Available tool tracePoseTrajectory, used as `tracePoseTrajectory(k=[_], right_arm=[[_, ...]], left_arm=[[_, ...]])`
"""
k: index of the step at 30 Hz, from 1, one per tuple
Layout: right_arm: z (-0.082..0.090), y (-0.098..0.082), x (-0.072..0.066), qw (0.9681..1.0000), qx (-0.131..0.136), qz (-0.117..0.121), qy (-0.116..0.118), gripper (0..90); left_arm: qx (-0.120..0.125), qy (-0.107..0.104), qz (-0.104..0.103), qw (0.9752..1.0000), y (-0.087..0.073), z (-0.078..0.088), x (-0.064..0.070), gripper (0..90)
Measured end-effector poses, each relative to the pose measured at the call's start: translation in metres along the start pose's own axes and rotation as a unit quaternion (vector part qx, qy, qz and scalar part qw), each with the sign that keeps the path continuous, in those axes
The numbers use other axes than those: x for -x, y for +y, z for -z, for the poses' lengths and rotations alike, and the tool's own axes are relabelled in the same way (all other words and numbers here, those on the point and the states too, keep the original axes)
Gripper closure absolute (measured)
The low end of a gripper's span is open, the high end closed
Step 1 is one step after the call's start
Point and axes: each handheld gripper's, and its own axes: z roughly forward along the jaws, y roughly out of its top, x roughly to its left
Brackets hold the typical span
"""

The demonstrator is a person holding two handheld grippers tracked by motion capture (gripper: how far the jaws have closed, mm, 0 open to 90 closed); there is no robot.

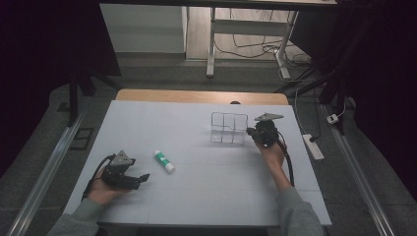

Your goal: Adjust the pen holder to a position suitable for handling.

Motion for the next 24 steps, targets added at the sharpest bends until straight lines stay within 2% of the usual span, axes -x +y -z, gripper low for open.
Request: tracePoseTrajectory(k=[24], right_arm=[[-0.015,0.010,-0.014,0.9998,-0.002,0.014,0.013,89.3]], left_arm=[[0.001,-0.001,-0.002,1.0000,0.000,0.000,0.002,16.5]])
